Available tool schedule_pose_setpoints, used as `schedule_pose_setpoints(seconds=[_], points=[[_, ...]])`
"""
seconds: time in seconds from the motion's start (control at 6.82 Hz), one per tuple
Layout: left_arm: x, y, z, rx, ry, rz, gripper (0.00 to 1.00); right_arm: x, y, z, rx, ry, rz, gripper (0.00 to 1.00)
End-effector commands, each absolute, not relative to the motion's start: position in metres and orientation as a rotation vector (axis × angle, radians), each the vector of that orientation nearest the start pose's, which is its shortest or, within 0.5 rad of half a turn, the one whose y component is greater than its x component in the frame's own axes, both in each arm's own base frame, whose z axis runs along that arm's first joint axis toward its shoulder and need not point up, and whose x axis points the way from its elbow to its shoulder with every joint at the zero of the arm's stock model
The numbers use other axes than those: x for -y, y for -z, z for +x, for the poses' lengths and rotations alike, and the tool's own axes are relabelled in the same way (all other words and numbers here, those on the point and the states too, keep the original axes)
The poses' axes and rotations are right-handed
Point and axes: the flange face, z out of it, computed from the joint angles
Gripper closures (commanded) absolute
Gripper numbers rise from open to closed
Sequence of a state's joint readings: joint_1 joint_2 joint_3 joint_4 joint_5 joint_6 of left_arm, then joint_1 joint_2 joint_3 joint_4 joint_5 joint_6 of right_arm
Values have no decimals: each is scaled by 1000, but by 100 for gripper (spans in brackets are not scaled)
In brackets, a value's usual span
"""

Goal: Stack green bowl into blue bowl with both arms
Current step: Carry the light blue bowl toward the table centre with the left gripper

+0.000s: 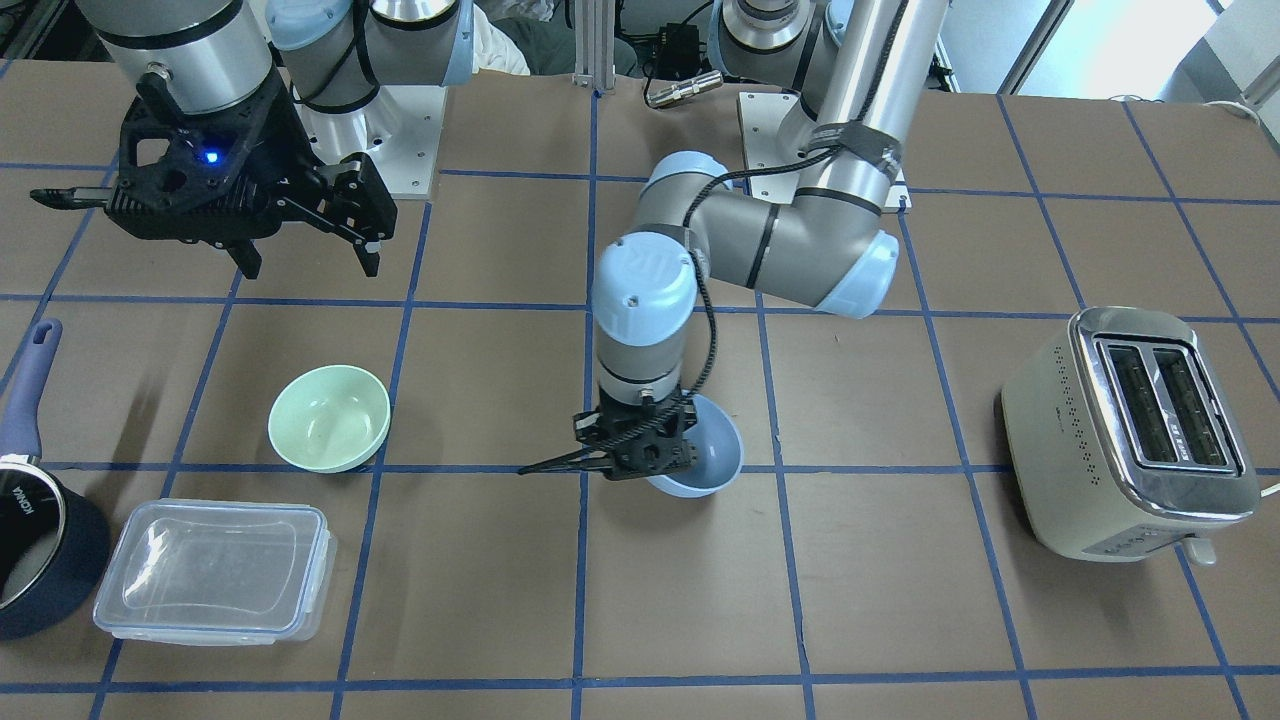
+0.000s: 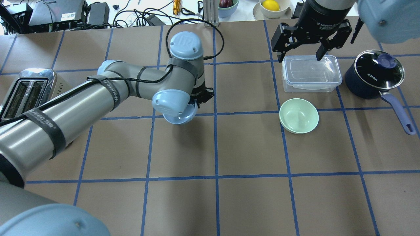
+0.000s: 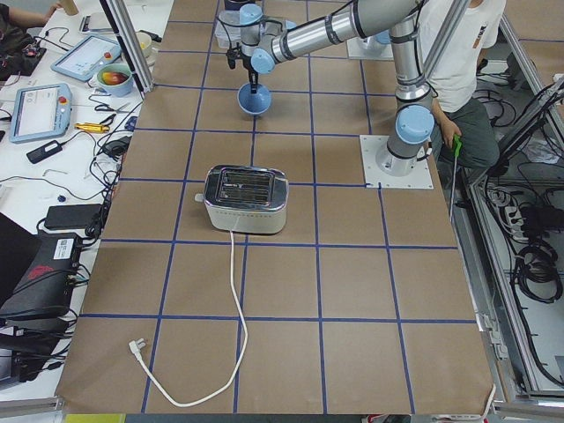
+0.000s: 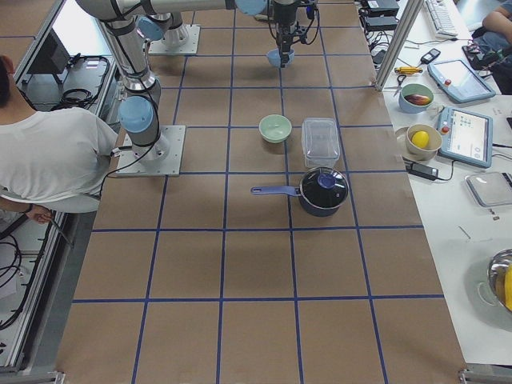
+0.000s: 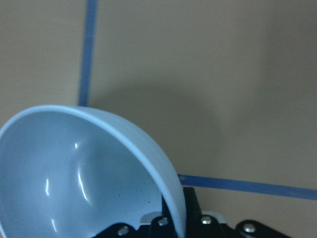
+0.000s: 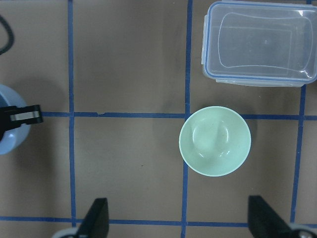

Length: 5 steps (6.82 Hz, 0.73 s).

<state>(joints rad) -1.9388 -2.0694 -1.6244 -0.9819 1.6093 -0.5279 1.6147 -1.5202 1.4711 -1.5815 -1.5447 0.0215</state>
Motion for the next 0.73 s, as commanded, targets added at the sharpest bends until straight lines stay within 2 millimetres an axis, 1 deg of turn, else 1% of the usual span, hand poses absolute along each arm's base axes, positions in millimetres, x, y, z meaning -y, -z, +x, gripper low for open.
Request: schedule_pose_setpoints(seconds=[0.0,0.44,0.59], points=[[552,-235,-431,-3148,134,-304,100,513,-512,157,-3112,92,-32,0],[549,-228,-431,-3126,117,-291,100,513,-512,158,-3112,94,-37,0],[551,-221,-428,-3102,116,-282,100,514,-513,157,-3113,97,-37,0]])
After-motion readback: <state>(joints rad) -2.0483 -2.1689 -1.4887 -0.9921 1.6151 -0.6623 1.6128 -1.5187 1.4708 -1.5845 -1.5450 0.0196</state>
